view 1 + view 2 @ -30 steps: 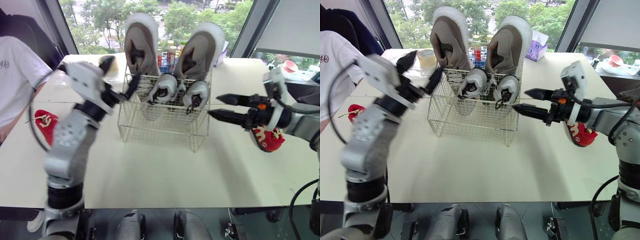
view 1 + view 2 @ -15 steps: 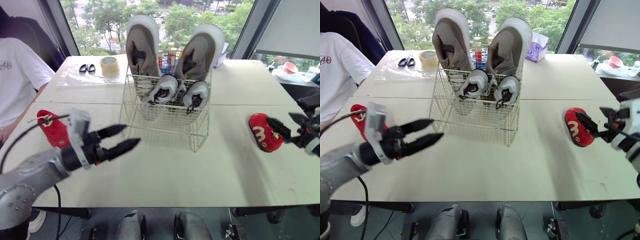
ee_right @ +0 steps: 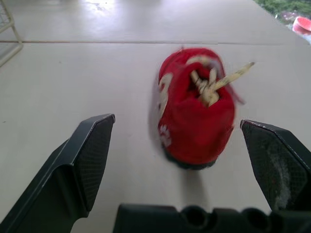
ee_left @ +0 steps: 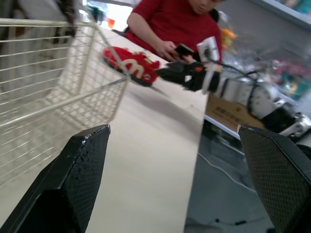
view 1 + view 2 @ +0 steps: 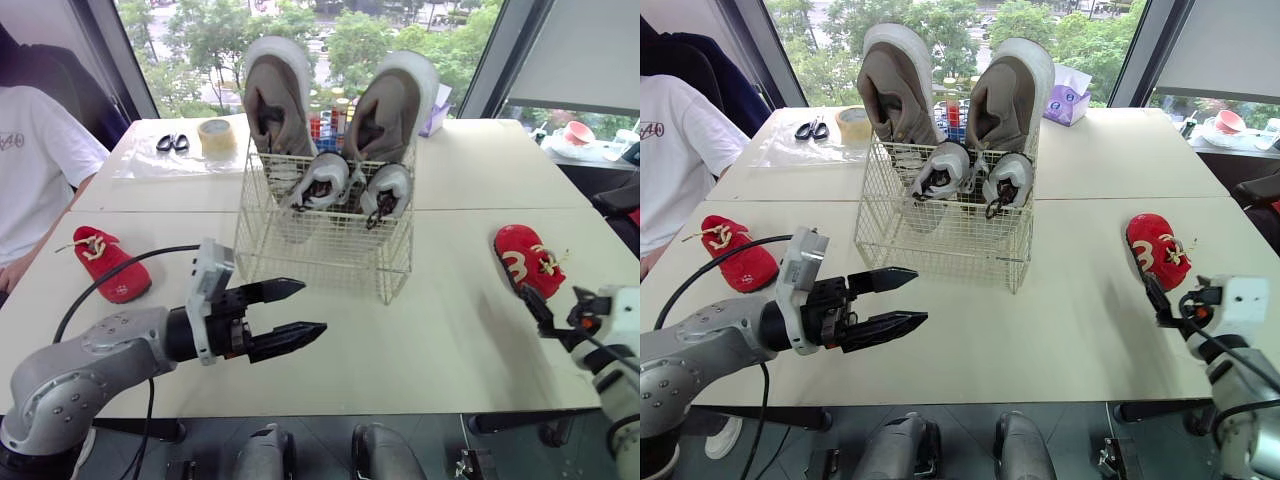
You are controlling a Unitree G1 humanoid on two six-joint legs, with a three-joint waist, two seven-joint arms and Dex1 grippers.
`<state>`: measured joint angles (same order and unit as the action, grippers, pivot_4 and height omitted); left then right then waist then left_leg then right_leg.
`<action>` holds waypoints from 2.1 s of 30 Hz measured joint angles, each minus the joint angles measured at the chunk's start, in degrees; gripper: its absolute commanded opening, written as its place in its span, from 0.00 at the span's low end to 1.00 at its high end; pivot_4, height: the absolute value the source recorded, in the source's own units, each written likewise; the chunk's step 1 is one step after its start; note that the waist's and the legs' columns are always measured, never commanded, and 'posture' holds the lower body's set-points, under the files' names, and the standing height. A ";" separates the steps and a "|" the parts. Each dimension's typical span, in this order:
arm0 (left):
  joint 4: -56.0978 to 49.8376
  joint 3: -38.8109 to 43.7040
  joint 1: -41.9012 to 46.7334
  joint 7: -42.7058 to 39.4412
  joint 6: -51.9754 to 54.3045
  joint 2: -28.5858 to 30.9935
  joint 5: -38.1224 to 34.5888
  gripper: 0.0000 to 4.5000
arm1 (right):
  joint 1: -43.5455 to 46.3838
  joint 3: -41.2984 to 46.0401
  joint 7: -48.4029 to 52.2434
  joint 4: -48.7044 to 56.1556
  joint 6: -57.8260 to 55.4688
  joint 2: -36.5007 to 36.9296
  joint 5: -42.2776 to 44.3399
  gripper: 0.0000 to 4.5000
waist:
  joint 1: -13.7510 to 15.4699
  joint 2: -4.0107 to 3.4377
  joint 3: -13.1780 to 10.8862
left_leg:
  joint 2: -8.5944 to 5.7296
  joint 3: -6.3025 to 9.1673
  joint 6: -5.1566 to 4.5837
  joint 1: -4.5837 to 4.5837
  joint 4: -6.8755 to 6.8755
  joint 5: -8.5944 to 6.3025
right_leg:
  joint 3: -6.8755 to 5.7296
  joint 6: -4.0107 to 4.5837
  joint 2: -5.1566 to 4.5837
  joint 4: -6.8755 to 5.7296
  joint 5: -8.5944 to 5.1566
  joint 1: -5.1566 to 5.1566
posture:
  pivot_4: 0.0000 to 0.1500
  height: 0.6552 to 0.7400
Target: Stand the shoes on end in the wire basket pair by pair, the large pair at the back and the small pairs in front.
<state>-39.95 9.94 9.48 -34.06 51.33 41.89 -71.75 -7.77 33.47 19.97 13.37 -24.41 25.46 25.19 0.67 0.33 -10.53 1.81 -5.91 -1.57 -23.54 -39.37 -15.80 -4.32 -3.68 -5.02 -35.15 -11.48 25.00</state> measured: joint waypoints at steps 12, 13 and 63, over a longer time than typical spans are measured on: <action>2.27 -1.45 3.74 -0.57 0.67 2.71 0.33 0.96 | 11.40 -3.19 -3.32 -18.41 11.57 -1.75 -5.00 1.00 | -0.40 -0.04 0.00 | -0.03 -0.06 0.02 0.11 0.14 0.02 | 0.15 0.04 0.04 -0.01 -0.03 0.01 | 1.00 1.00; 2.26 -1.45 3.67 -0.41 0.70 2.94 0.33 0.96 | 12.97 -3.47 -3.32 -20.96 12.75 -1.68 -5.45 1.00 | -0.44 -0.04 0.00 | -0.02 -0.07 0.01 0.11 0.14 0.02 | 0.15 0.04 0.05 -0.01 -0.03 0.01 | 1.00 1.00; 49.79 8.08 49.32 3.53 10.88 6.98 -21.92 1.00 | 68.36 -33.13 32.07 -6.65 14.75 14.75 -0.49 0.41 | -1.27 0.45 -0.24 | -0.02 -0.11 0.62 -0.21 0.23 0.38 | 0.40 -0.18 0.33 -0.21 -0.09 0.38 | 1.00 1.00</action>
<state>9.85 18.02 58.80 -30.52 62.21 48.87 -93.67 60.59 0.34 52.04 6.71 -9.66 40.21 24.70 -0.60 0.78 -10.77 1.79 -6.02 -0.95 -23.75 -39.14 -15.42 -3.92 -3.86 -4.69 -35.35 -11.56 25.39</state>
